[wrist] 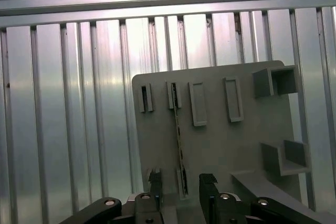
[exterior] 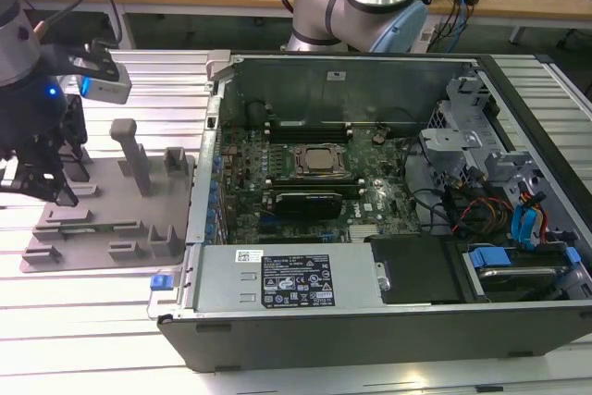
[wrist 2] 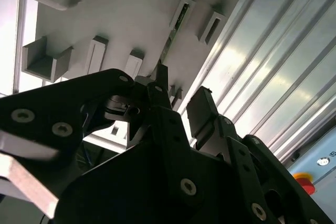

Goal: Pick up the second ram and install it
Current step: 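Pick up the second ram and move it above second insertion slot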

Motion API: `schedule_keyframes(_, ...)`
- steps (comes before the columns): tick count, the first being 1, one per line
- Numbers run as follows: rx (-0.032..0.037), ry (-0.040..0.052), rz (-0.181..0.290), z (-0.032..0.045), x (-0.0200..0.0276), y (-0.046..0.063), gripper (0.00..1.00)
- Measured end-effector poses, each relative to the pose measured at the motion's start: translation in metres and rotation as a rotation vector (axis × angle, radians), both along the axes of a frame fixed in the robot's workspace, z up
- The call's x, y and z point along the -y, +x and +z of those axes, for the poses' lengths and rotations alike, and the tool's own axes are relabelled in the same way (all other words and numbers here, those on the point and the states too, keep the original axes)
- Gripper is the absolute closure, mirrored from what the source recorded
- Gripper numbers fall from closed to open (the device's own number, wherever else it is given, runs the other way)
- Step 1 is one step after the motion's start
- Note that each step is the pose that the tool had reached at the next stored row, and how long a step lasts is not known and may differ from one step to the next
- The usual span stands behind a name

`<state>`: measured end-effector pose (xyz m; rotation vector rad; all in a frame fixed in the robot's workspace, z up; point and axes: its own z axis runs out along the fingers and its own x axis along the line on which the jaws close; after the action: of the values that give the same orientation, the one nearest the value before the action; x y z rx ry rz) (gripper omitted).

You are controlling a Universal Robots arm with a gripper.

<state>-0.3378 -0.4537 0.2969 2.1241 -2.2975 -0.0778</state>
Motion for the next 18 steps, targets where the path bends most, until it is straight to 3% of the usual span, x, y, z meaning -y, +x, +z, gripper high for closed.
schedule_keyframes(18,0.0,0.0001,0.007,-0.0243,0.0,0.0,0.6)
